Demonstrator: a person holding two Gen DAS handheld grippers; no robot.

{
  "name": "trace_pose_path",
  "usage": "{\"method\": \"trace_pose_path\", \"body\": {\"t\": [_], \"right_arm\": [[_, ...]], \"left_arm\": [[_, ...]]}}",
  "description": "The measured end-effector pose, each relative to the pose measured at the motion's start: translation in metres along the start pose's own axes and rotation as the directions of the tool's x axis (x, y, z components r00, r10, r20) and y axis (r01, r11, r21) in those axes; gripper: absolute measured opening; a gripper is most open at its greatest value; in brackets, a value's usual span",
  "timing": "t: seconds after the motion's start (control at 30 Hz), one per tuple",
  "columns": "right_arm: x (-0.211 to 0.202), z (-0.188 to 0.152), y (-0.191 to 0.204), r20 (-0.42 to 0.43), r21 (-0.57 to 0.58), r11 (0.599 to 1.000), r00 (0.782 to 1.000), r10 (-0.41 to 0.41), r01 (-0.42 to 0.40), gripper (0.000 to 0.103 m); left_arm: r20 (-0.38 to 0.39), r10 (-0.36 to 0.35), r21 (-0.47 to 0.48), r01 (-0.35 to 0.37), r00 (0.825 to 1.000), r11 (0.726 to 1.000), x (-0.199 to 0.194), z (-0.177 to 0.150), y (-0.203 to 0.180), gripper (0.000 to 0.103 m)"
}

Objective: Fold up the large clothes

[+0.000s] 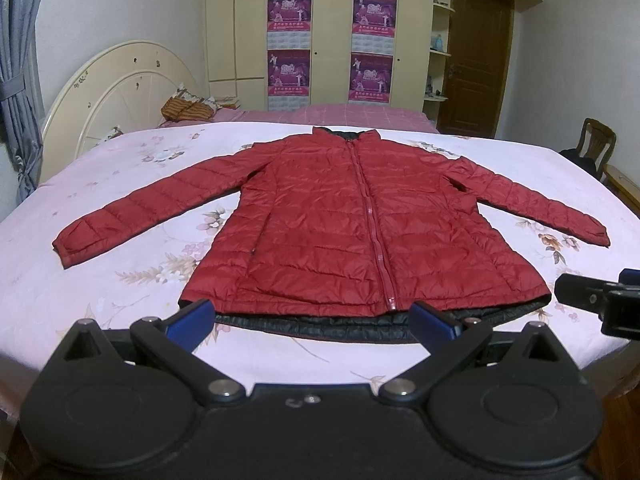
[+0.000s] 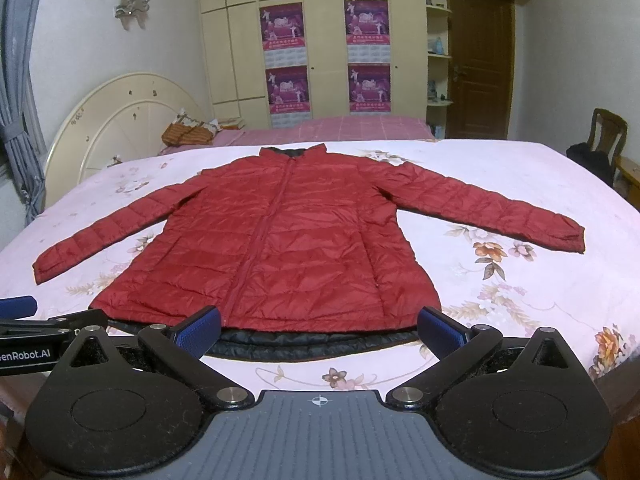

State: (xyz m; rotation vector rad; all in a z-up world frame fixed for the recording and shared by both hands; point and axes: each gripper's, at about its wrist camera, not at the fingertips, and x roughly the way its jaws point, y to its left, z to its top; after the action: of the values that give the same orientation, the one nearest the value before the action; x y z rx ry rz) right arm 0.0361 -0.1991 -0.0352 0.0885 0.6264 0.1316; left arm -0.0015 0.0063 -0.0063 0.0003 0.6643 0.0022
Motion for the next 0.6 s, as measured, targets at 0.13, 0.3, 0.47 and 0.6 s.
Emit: {"method": "trace_pose_path", "body": {"t": [0.13,0.3,0.47,0.6], "right_arm": [[0.0001,-0.0013,-0.0030,0.002,0.001,1.000,1.000,-0.002,0.002,0.103],[-0.0036,0.0006,-0.0056,0.003,0.001,1.000,1.000,0.000,0.000,0.103],[-0.0038,0.0011,-0.0052,0.003,0.000,1.000,1.000,-0.001,0.001,0.103],[-0.0038,0.0011,-0.0048,0.003,0.000,1.000,1.000,-0.002,0.002,0.103]], "left_arm": [[0.002,0.002,-0.003,-0.002,1.000,1.000,-0.0005,-0.0008,-0.0001,0.103],[0.002,0.002,-0.003,-0.002,1.000,1.000,-0.0009,-0.0009,0.0002,0.103],[0.002,0.003,-0.004,-0.003,1.000,1.000,-0.0010,-0.0011,0.0003,0.103],[0.003,0.008,-0.011,-0.008,1.000,1.000,-0.0026,-0.0016,0.0001,0.103]]}}
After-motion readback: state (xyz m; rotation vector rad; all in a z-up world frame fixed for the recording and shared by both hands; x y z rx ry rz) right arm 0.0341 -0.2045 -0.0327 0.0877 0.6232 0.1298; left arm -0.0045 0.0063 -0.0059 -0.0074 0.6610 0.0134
